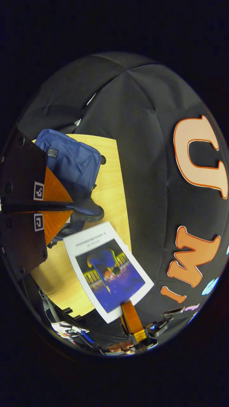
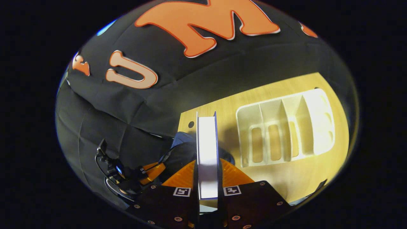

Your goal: Open the schoolbag, grab two books from the bookshelf and put them into the schoolbag.

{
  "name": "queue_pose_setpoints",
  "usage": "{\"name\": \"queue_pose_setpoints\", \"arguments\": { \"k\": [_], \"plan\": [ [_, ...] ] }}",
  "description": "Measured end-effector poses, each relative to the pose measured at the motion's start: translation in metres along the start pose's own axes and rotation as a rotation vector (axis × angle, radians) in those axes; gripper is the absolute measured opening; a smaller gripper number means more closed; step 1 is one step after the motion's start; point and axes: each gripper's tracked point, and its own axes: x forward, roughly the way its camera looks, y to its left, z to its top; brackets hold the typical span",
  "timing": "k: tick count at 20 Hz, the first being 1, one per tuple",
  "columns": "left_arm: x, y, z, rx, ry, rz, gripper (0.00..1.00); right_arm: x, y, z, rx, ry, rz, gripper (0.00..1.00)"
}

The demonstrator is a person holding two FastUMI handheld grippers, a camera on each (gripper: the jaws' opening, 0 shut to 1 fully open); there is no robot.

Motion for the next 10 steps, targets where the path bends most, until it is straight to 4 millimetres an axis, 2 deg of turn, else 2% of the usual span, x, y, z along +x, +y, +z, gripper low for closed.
{"name": "queue_pose_setpoints", "arguments": {
  "k": [5,10],
  "plan": [
    [-0.003,0.011,0.006,-0.042,-0.010,0.016,0.01,0.042,-0.004,-0.047,0.029,0.043,-0.006,0.22],
    [-0.012,0.011,0.011,-0.039,-0.010,0.017,0.01,0.081,0.007,-0.086,0.117,0.059,0.024,0.22]
  ]
}}
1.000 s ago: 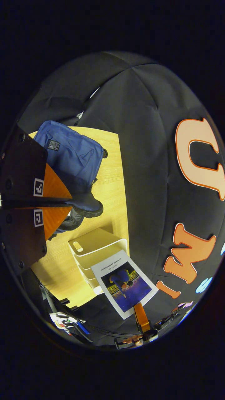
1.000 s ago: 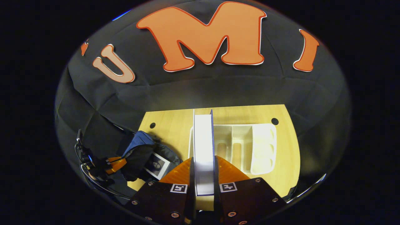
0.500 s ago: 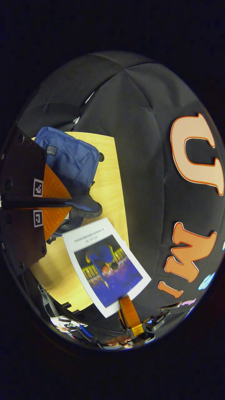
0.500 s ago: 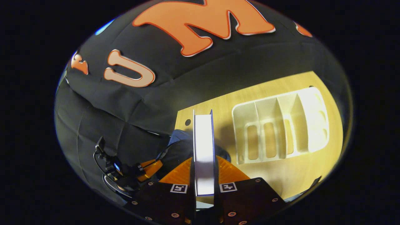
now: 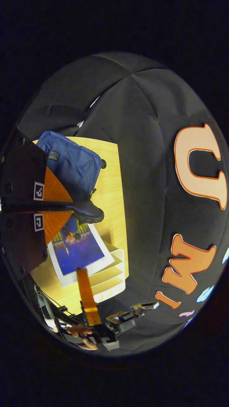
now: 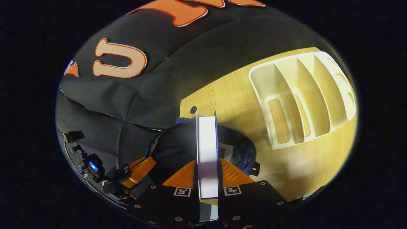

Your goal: Open the schoolbag, grab two books from the bookshelf and put them into the schoolbag.

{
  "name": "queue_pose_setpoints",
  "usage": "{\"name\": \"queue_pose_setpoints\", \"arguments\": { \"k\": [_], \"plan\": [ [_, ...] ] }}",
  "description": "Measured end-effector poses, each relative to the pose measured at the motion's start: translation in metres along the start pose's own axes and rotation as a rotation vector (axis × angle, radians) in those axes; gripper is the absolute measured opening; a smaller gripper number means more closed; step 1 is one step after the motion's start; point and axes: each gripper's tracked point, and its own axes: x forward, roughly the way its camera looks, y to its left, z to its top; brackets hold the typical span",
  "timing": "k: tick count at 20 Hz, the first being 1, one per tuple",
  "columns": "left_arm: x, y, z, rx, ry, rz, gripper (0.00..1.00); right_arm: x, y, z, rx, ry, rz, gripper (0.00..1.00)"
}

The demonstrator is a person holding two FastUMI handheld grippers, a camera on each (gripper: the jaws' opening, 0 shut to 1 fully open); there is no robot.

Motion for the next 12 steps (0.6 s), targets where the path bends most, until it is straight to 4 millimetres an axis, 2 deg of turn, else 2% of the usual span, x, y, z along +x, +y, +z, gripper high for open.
{"name": "queue_pose_setpoints", "arguments": {
  "k": [4,5,8,12],
  "plan": [
    [-0.003,-0.007,0.005,0.046,0.016,-0.004,0.01,0.038,0.003,-0.015,0.091,-0.029,0.040,0.22],
    [-0.003,-0.008,0.005,0.052,0.024,-0.005,0.01,0.040,0.004,-0.017,0.100,-0.043,0.046,0.22],
    [-0.002,-0.018,0.007,0.070,0.025,-0.030,0.01,0.064,0.010,-0.027,0.125,-0.078,0.067,0.22],
    [-0.005,-0.024,0.009,0.104,0.027,-0.041,0.01,0.079,0.020,-0.036,0.129,-0.096,0.095,0.22]
  ]
}}
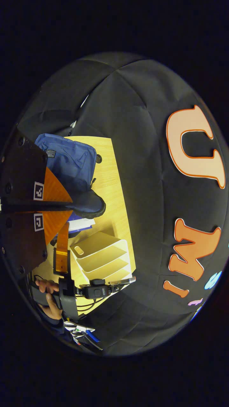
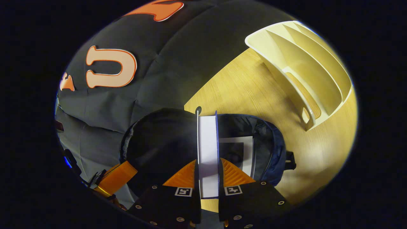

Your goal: Open the schoolbag, grab two books from the bookshelf and put them into the schoolbag.

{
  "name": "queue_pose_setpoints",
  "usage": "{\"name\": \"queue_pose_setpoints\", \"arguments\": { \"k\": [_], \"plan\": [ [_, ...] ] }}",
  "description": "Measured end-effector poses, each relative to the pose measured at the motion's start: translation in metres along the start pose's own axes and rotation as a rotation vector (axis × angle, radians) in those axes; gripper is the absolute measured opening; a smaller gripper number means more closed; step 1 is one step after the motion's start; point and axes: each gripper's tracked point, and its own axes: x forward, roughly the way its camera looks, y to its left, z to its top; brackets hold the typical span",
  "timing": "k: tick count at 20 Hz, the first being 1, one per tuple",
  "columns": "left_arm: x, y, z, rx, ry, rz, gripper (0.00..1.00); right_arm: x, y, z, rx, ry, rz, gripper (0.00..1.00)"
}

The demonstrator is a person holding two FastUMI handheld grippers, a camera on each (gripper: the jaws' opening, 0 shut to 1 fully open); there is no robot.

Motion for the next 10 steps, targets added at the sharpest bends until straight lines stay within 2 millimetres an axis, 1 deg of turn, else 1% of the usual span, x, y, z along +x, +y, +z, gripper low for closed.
{"name": "queue_pose_setpoints", "arguments": {
  "k": [3,5,7,9,10],
  "plan": [
    [-0.001,-0.009,0.000,0.026,-0.002,-0.021,0.01,0.011,0.005,-0.005,-0.006,-0.017,0.017,0.22],
    [0.000,-0.017,0.002,0.051,-0.002,-0.036,0.01,0.019,0.006,-0.014,-0.018,0.000,0.025,0.22],
    [0.000,-0.027,0.004,0.073,-0.003,-0.059,0.01,0.032,0.006,-0.019,-0.033,0.007,0.029,0.22],
    [0.003,-0.034,0.002,0.090,-0.002,-0.076,0.01,0.051,0.008,-0.027,-0.065,0.005,0.021,0.22],
    [0.005,-0.038,0.003,0.093,-0.002,-0.082,0.01,0.063,0.010,-0.037,-0.083,0.028,0.017,0.22]
  ]
}}
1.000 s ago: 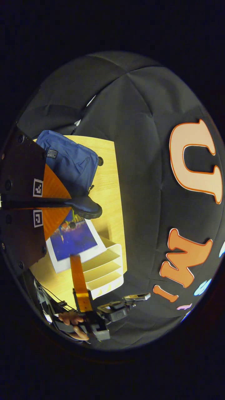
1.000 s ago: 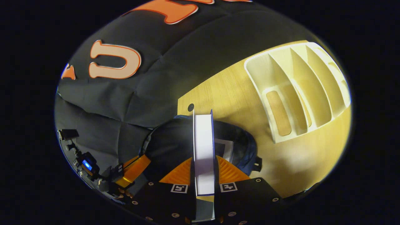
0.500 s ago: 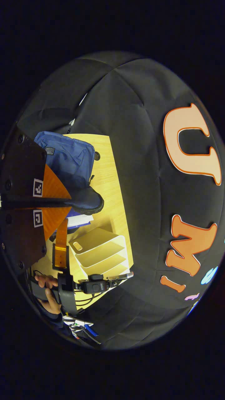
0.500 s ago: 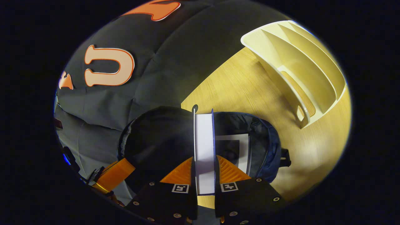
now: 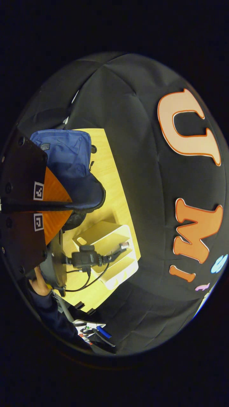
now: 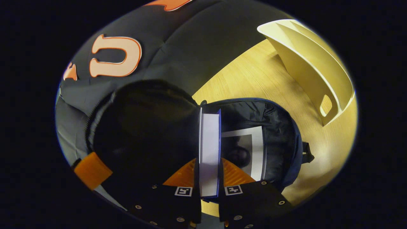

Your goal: Open the schoolbag, grab two books from the bookshelf and put them into the schoolbag.

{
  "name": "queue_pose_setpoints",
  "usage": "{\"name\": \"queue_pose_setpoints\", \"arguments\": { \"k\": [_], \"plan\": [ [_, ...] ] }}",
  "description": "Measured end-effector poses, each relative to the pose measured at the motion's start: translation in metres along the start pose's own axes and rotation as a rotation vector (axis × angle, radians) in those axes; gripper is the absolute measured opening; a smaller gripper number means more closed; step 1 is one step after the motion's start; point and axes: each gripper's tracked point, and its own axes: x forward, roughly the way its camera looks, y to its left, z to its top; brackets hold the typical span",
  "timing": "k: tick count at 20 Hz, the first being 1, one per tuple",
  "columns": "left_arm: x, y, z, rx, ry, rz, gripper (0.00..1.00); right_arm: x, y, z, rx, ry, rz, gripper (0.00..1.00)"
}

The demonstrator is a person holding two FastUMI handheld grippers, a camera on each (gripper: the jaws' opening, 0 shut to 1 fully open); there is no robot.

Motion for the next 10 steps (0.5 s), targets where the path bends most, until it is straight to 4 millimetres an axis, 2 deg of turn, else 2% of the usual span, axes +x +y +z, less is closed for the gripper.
{"name": "queue_pose_setpoints", "arguments": {
  "k": [2,4,5,8,10],
  "plan": [
    [0.001,0.002,-0.002,-0.005,0.004,0.000,0.01,0.013,0.000,-0.024,0.002,0.072,-0.016,0.22],
    [-0.003,0.012,-0.001,-0.018,-0.016,0.020,0.01,0.018,-0.004,-0.026,-0.017,0.045,-0.028,0.24],
    [-0.006,0.018,-0.002,-0.026,-0.017,0.032,0.01,0.018,-0.006,-0.022,-0.019,0.031,-0.041,0.28],
    [-0.008,0.026,-0.008,-0.048,-0.012,0.057,0.01,-0.002,-0.012,-0.003,-0.080,0.010,-0.098,0.36],
    [-0.006,0.027,-0.011,-0.075,-0.007,0.056,0.01,-0.016,-0.010,0.014,-0.134,-0.033,-0.102,0.47]
  ]
}}
